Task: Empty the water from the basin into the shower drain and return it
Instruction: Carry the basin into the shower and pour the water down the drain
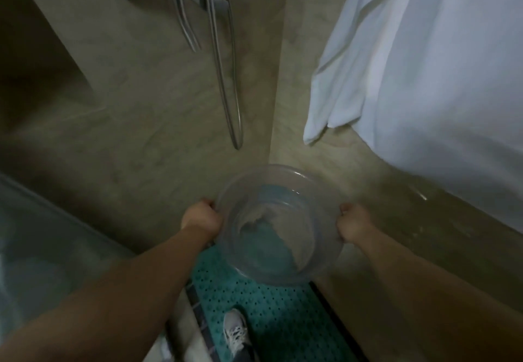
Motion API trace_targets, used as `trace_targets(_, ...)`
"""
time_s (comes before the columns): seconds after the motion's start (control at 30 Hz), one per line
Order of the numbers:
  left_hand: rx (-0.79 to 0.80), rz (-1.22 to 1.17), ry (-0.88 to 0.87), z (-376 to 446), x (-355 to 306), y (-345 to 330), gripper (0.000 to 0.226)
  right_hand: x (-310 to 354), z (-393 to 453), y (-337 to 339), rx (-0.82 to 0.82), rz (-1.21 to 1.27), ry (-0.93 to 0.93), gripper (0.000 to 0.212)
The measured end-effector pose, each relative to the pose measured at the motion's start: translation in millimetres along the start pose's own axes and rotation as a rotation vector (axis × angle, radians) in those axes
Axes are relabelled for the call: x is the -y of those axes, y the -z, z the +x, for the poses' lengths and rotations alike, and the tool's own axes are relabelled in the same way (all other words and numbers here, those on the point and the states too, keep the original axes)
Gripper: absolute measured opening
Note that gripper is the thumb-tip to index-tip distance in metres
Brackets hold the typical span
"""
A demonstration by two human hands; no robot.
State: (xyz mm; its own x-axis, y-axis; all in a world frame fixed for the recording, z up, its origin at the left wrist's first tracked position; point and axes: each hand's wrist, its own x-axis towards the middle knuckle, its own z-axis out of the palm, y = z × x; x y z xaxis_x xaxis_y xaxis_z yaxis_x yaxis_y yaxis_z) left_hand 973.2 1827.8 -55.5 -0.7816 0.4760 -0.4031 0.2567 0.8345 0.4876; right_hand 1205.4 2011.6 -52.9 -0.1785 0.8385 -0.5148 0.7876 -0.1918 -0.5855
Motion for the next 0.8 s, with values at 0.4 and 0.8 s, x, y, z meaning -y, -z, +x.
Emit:
trace_targets(0.4, 0.054, 0.027, 0.146, 130.1, 4.5, -70.6, 0.037, 13.0, 142.7, -68.2, 0.109, -0.007, 0.016, 0.031)
trace_targets(0.8, 0.006, 0.023, 0.205, 243.3, 71.8, -231.9, 0.034, -81.3, 297.0, -186.4, 0.131, -0.135, 0.034, 0.034)
